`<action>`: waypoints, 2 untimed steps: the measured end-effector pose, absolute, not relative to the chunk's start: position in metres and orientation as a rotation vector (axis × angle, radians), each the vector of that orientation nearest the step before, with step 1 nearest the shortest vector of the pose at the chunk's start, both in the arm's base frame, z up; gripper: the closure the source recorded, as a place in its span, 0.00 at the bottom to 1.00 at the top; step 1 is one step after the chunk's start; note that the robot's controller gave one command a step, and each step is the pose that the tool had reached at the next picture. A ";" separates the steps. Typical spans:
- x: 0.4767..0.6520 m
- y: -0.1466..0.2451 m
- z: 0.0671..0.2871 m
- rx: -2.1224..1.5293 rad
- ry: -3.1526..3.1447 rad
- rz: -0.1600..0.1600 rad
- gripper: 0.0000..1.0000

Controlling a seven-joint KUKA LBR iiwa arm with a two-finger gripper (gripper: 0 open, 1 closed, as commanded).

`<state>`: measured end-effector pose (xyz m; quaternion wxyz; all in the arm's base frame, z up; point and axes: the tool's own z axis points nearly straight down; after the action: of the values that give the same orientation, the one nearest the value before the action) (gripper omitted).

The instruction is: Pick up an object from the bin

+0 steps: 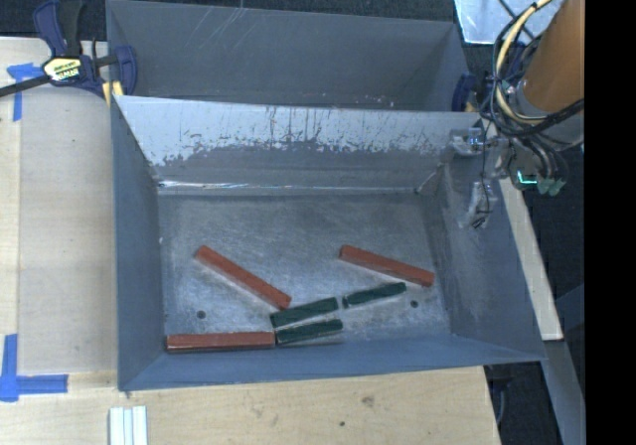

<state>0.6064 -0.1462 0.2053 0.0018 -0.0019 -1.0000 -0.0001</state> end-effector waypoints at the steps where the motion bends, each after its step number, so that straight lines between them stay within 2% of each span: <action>1: 0.587 -0.098 0.073 0.091 -3.144 0.001 0.00; 2: 0.587 -0.098 0.074 0.093 -3.143 0.002 1.00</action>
Offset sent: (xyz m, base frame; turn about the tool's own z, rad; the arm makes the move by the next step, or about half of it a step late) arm -0.0205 0.0487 -0.1331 -0.0606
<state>0.5872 -0.0983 0.0740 -0.0016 0.0295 -0.9996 0.0006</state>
